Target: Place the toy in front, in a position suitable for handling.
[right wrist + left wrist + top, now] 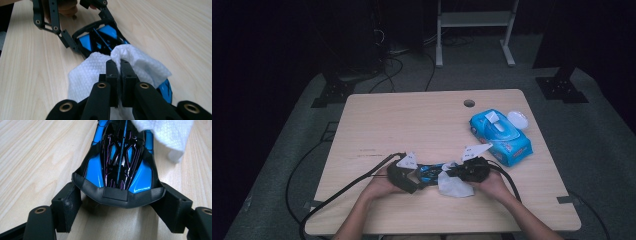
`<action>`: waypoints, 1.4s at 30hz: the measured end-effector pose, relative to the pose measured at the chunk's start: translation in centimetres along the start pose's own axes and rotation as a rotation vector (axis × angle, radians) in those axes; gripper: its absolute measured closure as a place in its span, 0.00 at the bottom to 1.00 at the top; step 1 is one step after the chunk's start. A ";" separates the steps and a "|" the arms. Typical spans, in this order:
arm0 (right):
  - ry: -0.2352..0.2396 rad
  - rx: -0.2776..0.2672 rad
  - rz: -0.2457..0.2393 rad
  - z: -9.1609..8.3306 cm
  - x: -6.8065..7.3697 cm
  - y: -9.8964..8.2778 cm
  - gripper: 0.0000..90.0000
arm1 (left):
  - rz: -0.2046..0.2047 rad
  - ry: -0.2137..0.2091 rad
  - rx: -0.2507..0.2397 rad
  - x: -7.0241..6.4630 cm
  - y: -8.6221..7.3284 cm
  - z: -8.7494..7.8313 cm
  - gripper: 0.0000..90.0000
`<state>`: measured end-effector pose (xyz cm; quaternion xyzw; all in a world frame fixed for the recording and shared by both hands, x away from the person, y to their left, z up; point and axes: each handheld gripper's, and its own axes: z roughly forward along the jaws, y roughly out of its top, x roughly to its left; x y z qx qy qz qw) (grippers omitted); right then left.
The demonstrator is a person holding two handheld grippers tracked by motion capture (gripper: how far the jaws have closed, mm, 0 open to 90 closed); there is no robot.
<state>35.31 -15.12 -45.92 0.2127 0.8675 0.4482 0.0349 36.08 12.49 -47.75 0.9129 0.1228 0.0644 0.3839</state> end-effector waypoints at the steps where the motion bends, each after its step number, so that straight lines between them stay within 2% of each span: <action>1: 0.003 0.002 0.000 0.1 -0.2 0.2 0.96 | -0.002 0.000 0.000 0.0 0.0 0.0 0.29; 4: -0.022 0.004 0.016 -0.2 -0.8 0.0 0.96 | -0.005 -0.005 -0.001 0.1 0.0 0.0 0.29; 8: -0.070 0.020 0.042 -1.3 -1.7 -1.2 0.96 | -0.007 -0.004 0.002 0.1 0.0 0.0 0.29; 11: -0.084 0.045 0.029 -1.5 -1.7 -1.1 0.96 | -0.008 -0.001 0.004 0.0 0.0 0.0 0.29; 14: -0.061 0.037 0.020 -0.9 -1.5 -0.6 0.96 | -0.007 -0.001 0.006 0.1 0.0 0.0 0.29; 16: -0.027 0.004 0.036 -0.3 -1.3 -0.2 0.96 | -0.005 -0.001 0.010 0.1 0.0 -0.1 0.29; 19: -0.034 0.023 0.019 -0.3 -1.3 -0.1 0.96 | -0.019 -0.006 0.010 0.1 0.0 -0.2 0.29; 22: -0.044 0.037 0.011 -0.6 -1.5 -0.2 0.95 | -0.058 -0.037 -0.021 0.2 0.1 -0.7 0.29; 23: -0.044 0.035 0.013 -0.7 -1.5 -0.2 0.95 | -0.058 -0.037 -0.021 0.2 0.1 -0.7 0.29; 24: -0.044 0.032 0.015 -0.8 -1.7 -0.3 0.95 | -0.093 -0.043 -0.037 0.5 0.1 -1.2 0.28; 26: -0.042 0.029 0.027 -0.9 -1.9 -0.4 0.95 | -0.137 -0.057 -0.055 0.7 0.1 -1.6 0.26; 29: -0.046 0.034 0.021 -1.2 -2.1 -0.5 0.94 | -0.189 -0.076 -0.063 1.1 0.1 -1.7 0.26; 31: -0.056 0.024 0.017 -1.4 -2.3 -0.4 0.94 | -0.206 -0.086 -0.061 1.3 0.1 -1.7 0.26; 34: -0.062 0.036 0.021 -1.5 -2.8 -0.4 0.94 | -0.259 -0.120 -0.076 1.7 0.0 -1.7 0.28; 36: -0.057 0.042 0.026 -1.4 -3.0 -0.4 0.94 | -0.282 -0.129 -0.083 1.8 0.1 -1.7 0.32; 42: -0.052 0.038 0.022 -1.0 -2.8 -0.5 0.94 | -0.340 -0.137 -0.101 2.4 0.2 -1.9 0.35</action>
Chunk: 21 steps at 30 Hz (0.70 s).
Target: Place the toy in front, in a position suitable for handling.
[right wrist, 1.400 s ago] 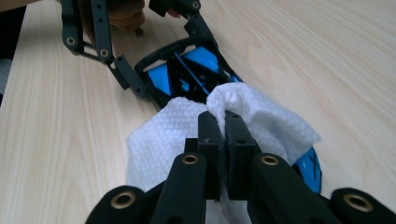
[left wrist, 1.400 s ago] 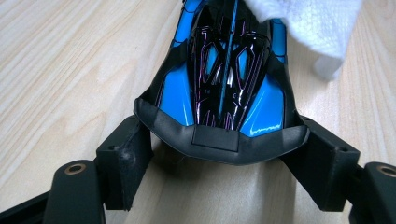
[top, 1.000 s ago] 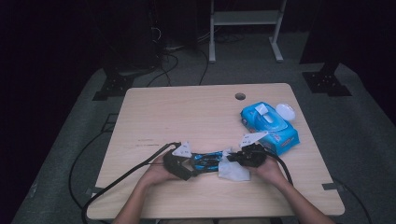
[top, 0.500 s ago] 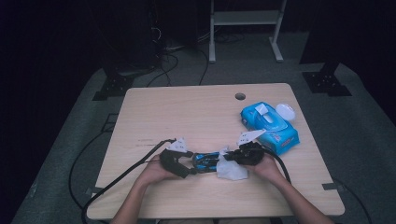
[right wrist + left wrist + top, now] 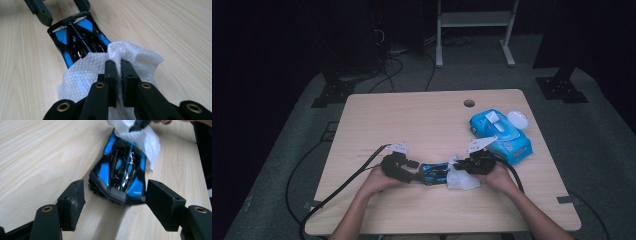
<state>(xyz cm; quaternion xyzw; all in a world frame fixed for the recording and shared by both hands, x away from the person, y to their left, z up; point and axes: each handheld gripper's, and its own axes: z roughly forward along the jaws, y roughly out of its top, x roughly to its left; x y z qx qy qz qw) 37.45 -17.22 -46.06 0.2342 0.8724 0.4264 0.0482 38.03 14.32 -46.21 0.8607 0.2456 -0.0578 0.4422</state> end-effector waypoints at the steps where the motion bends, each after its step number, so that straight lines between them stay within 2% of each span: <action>1: 0.000 0.002 -0.004 0.1 0.1 0.0 0.94 | -0.003 0.003 0.010 0.0 0.1 0.0 0.36; 2: -0.003 0.004 -0.012 0.1 0.1 0.1 0.94 | -0.002 0.014 0.024 0.0 0.1 0.2 0.37; 4: -0.002 0.005 -0.009 0.1 0.2 0.1 0.94 | -0.023 0.002 0.032 0.1 0.1 0.3 0.37; 5: -0.003 0.003 -0.008 0.1 0.2 0.1 0.94 | -0.031 0.011 0.031 0.2 0.2 0.4 0.37; 7: -0.004 0.002 -0.011 0.2 0.2 0.1 0.94 | -0.064 0.027 0.042 0.4 0.2 0.4 0.39; 9: -0.001 0.000 -0.011 0.2 0.3 0.1 0.94 | -0.111 0.021 0.049 0.5 0.1 0.7 0.40; 11: 0.002 -0.004 -0.017 0.4 0.4 0.1 0.94 | -0.130 0.008 0.065 0.6 0.1 0.9 0.43; 14: 0.001 -0.005 -0.023 0.5 0.5 0.2 0.94 | -0.143 -0.009 0.068 0.7 0.1 0.8 0.51; 16: 0.001 -0.006 -0.021 0.4 0.4 0.1 0.93 | -0.136 0.003 0.070 0.7 0.1 0.7 0.56; 20: 0.001 -0.007 -0.029 0.4 0.5 0.2 0.93 | -0.127 0.022 0.064 0.4 0.2 0.6 0.59; 21: 0.003 -0.006 -0.025 0.3 0.5 0.2 0.93 | -0.106 0.029 0.058 0.1 0.1 0.5 0.60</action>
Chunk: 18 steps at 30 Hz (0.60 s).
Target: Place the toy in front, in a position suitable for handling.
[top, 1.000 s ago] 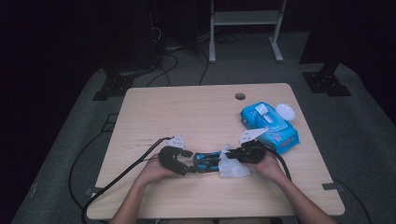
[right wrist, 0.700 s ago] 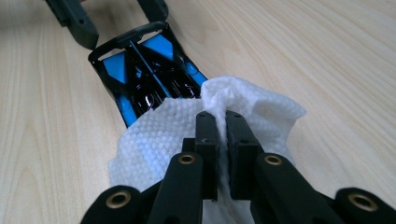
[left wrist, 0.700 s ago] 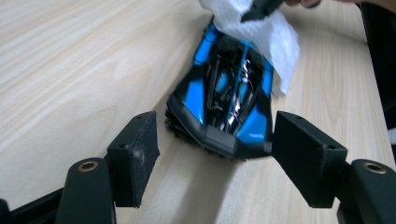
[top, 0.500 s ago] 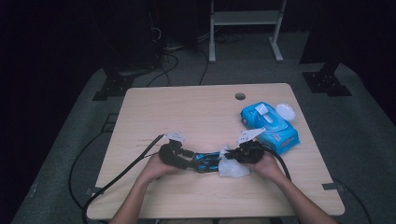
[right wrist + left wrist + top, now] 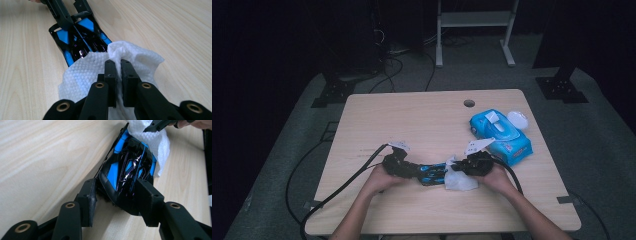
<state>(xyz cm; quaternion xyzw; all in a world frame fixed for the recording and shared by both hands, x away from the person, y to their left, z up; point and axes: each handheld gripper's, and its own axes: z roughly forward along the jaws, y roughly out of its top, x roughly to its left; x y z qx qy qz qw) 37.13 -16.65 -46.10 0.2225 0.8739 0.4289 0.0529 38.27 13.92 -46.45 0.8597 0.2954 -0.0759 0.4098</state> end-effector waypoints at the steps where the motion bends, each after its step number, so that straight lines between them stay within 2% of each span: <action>1: 0.005 0.002 0.003 0.0 0.0 0.0 0.93 | 0.007 0.004 -0.001 -0.1 0.0 0.0 0.62; 6: 0.006 -0.005 -0.002 -0.4 -0.1 -0.1 0.92 | 0.045 0.013 -0.030 -0.2 -0.3 0.0 0.62; 9: 0.008 -0.010 0.003 -0.8 -0.2 -0.1 0.90 | 0.084 0.026 -0.042 -0.5 -0.4 -0.1 0.62; 12: 0.005 -0.014 0.012 -1.1 -0.4 -0.1 0.85 | 0.125 0.042 -0.049 -0.9 -0.5 -0.1 0.62; 14: 0.000 -0.016 0.013 -1.2 -0.5 -0.1 0.82 | 0.137 0.053 -0.060 -1.1 -0.6 -0.2 0.62; 18: 0.002 -0.015 0.018 -1.4 -0.5 -0.1 0.74 | 0.195 0.084 -0.082 -1.7 -1.0 -0.3 0.62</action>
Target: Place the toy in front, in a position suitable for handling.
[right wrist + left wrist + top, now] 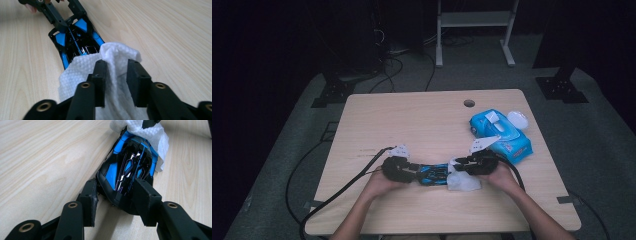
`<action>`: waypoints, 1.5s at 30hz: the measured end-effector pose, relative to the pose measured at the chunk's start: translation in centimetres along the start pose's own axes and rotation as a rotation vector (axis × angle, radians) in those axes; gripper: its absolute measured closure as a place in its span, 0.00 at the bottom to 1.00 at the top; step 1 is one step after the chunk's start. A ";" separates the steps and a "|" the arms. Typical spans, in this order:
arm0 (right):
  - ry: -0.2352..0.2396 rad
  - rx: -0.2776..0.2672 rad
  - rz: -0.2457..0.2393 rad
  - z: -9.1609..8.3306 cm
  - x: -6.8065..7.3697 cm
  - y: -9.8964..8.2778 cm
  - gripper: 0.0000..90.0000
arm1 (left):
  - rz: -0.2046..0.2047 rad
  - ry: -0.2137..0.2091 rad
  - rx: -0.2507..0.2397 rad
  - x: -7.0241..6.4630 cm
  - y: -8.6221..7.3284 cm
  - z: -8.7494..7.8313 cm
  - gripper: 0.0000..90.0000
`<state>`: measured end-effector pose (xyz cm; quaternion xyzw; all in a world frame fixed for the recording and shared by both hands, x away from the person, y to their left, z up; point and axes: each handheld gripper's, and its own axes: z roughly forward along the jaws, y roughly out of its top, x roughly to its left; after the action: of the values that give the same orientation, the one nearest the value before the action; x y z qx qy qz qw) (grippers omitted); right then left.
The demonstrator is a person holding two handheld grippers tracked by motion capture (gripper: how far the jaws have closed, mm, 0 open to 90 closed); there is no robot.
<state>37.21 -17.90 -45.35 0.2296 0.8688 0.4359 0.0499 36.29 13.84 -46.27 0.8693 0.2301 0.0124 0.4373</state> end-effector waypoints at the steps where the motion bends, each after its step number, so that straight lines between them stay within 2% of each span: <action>1: 0.008 0.003 0.008 0.0 0.0 0.0 0.72 | 0.019 0.009 -0.007 -0.2 -0.1 0.0 0.62; 5: 0.032 0.020 0.036 0.0 -0.3 0.0 0.61 | 0.081 0.040 -0.022 -0.9 -0.2 -0.2 0.62; 8: 0.059 0.039 0.060 0.3 -0.6 0.0 0.57 | 0.101 0.057 -0.030 -1.3 -0.3 -0.3 0.62; 12: 0.091 0.039 0.087 0.3 -1.0 0.1 0.56 | 0.129 0.074 -0.041 -1.5 -0.5 -0.3 0.61; 13: 0.098 0.045 0.093 0.3 -1.1 0.2 0.54 | 0.143 0.080 -0.042 -1.6 -0.5 -0.3 0.61; 14: 0.087 0.054 0.094 0.4 -1.1 0.2 0.49 | 0.157 0.085 -0.048 -1.8 -0.5 -0.3 0.61; 17: 0.132 0.067 0.149 0.8 -1.7 -0.1 0.47 | 0.170 0.094 -0.047 -1.9 -0.6 -0.4 0.61; 21: 0.152 0.078 0.158 0.9 -1.8 0.0 0.47 | 0.193 0.103 -0.051 -2.1 -0.7 -0.4 0.61; 23: 0.196 0.084 0.181 1.2 -2.0 -0.1 0.47 | 0.221 0.112 -0.053 -2.3 -0.7 -0.5 0.60; 26: 0.239 0.085 0.196 1.6 -2.0 -0.1 0.49 | 0.226 0.114 -0.053 -2.3 -0.8 -0.6 0.60; 28: 0.241 0.084 0.183 1.5 -2.0 -0.1 0.50 | 0.206 0.095 -0.050 -2.1 -0.7 -0.6 0.59; 29: 0.244 0.079 0.177 1.5 -2.0 -0.1 0.51 | 0.185 0.087 -0.044 -1.9 -0.7 -0.5 0.55; 31: 0.243 0.072 0.170 1.5 -1.8 -0.1 0.51 | 0.107 0.064 -0.032 -1.2 -0.7 -0.5 0.40; 34: 0.235 0.061 0.144 1.4 -1.6 -0.1 0.52 | 0.041 0.033 -0.020 -0.2 -0.7 -0.4 0.33; 36: 0.231 0.054 0.125 1.4 -1.4 -0.1 0.53 | -0.018 -0.031 -0.010 0.5 -0.7 -0.3 0.30; 37: 0.231 0.054 0.125 1.4 -1.4 -0.1 0.53 | -0.018 -0.031 -0.010 0.5 -0.7 -0.3 0.30; 38: 0.224 0.050 0.105 1.3 -1.2 0.0 0.54 | -0.057 -0.081 -0.005 1.2 -0.8 -0.1 0.29; 39: 0.222 0.048 0.095 1.2 -1.1 0.1 0.55 | -0.074 -0.107 0.000 1.4 -0.9 0.1 0.29; 41: 0.222 0.041 0.083 1.2 -1.0 0.1 0.55 | -0.089 -0.138 0.019 1.7 -0.9 0.3 0.29; 43: 0.222 0.034 0.073 1.2 -0.9 0.1 0.56 | -0.089 -0.190 0.036 1.7 -0.8 0.7 0.33; 45: 0.221 0.025 0.065 1.2 -0.7 0.1 0.58 | -0.041 -0.212 0.027 1.3 -0.6 0.7 0.44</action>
<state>38.26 -17.26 -46.08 0.2085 0.8665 0.4491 -0.0633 37.39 14.10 -47.41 0.8666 0.2006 -0.0916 0.4476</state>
